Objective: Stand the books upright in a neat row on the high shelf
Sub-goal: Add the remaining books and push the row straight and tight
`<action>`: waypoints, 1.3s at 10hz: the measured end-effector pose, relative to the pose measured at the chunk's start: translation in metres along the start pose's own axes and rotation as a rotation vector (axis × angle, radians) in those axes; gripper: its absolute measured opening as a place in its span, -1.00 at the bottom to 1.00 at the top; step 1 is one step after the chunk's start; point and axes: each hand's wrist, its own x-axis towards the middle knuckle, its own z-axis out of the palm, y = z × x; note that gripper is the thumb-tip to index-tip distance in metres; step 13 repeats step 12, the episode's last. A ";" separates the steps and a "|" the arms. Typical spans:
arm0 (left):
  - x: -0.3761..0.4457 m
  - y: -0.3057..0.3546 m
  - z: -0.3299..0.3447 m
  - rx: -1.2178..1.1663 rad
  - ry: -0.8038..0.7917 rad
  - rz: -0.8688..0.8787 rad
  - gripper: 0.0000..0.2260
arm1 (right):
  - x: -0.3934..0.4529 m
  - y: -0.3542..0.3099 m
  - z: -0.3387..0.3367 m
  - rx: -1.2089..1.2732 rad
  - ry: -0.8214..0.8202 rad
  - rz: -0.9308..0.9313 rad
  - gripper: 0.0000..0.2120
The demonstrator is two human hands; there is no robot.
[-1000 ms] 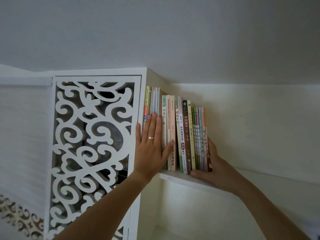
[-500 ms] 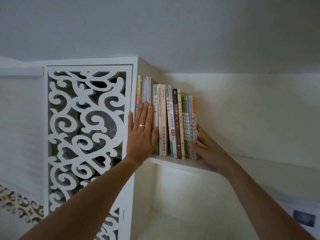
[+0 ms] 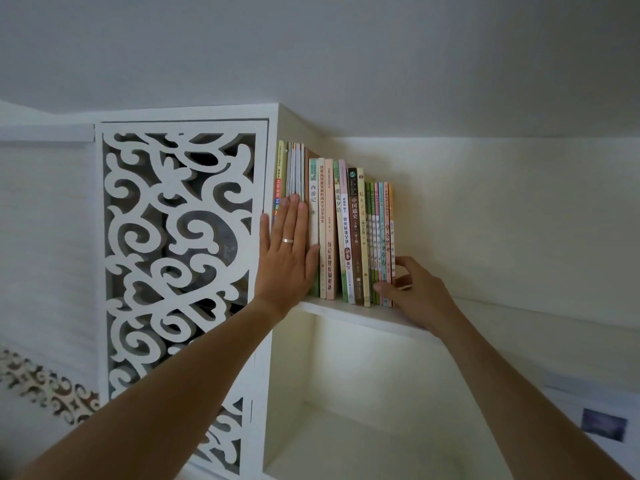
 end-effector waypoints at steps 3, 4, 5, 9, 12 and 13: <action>-0.022 -0.010 -0.002 0.076 -0.153 0.069 -0.21 | 0.013 0.006 0.016 -0.120 -0.110 -0.003 0.17; -0.020 -0.010 0.000 0.099 -0.181 0.062 -0.14 | 0.014 0.008 0.016 -0.108 -0.127 -0.010 0.14; -0.027 -0.011 0.003 0.098 -0.163 0.062 -0.16 | 0.017 0.009 0.016 -0.072 -0.148 -0.002 0.22; -0.019 0.004 -0.013 0.076 -0.451 -0.027 -0.05 | -0.007 -0.007 0.019 -0.299 0.047 0.150 0.25; -0.031 -0.022 -0.257 -0.846 0.075 -0.221 -0.76 | -0.162 -0.107 -0.043 0.245 0.511 -0.425 -0.82; -0.031 -0.022 -0.257 -0.846 0.075 -0.221 -0.76 | -0.162 -0.107 -0.043 0.245 0.511 -0.425 -0.82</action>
